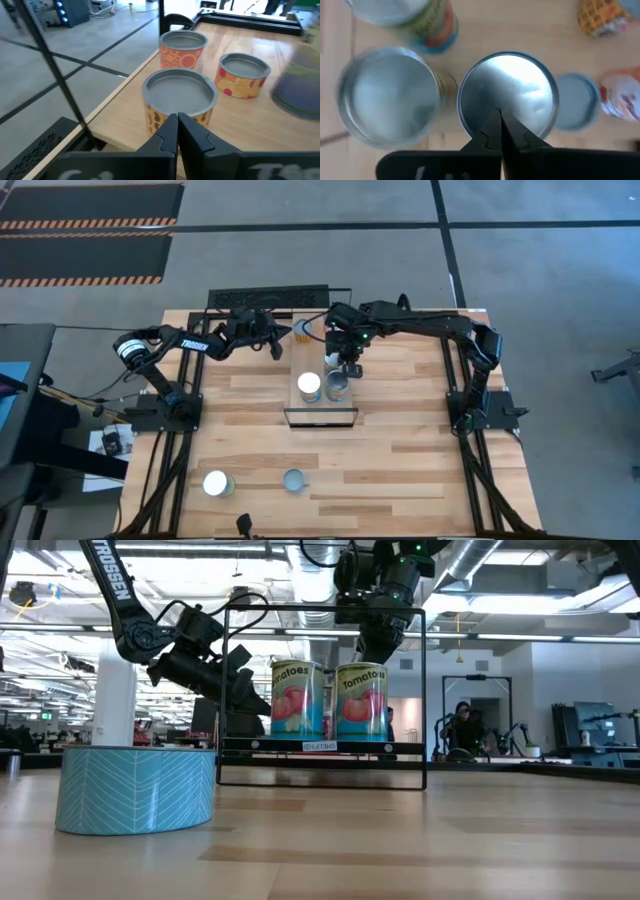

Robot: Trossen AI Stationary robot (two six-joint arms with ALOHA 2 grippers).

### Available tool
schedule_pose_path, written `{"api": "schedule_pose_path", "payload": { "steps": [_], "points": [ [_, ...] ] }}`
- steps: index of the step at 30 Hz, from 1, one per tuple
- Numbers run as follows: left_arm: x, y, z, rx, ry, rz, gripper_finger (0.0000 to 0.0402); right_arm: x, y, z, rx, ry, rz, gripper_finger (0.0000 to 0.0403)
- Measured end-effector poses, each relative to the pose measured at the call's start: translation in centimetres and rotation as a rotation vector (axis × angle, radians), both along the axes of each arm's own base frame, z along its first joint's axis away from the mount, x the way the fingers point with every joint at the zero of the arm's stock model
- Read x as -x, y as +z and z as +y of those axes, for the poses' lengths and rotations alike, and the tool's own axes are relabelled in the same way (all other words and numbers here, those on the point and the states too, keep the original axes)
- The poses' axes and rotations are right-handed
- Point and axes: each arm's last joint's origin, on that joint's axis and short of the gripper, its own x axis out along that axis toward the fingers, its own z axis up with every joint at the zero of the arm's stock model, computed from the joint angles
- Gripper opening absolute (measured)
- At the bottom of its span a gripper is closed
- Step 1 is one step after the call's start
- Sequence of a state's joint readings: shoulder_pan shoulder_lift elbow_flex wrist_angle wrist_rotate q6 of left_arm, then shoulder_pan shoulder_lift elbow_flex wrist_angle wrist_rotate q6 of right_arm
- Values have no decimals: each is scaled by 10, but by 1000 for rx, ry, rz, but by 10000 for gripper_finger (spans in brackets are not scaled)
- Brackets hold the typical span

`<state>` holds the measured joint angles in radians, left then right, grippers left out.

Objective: Pick and place cans onto a shelf
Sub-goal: Adjust the cans on the shelf

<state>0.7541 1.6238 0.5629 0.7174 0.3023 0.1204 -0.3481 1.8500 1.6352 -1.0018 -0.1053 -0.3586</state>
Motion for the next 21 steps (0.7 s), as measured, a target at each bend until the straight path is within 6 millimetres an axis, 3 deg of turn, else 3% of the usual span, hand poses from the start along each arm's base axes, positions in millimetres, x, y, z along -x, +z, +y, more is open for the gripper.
{"api": "schedule_pose_path", "payload": {
  "steps": [8, 13, 21],
  "points": [
    [1, 5, -1, -16, -43, -18, 0, 9, 30, 3, 54, -1, -131, 8],
    [-3, 6, -8, 14, -187, -47, 0, 15, 46, 6, 75, 22, -254, 8],
    [-18, -10, -22, -44, -170, 60, 0, 25, 22, 12, 4, 15, -245, 8]
  ]
}}
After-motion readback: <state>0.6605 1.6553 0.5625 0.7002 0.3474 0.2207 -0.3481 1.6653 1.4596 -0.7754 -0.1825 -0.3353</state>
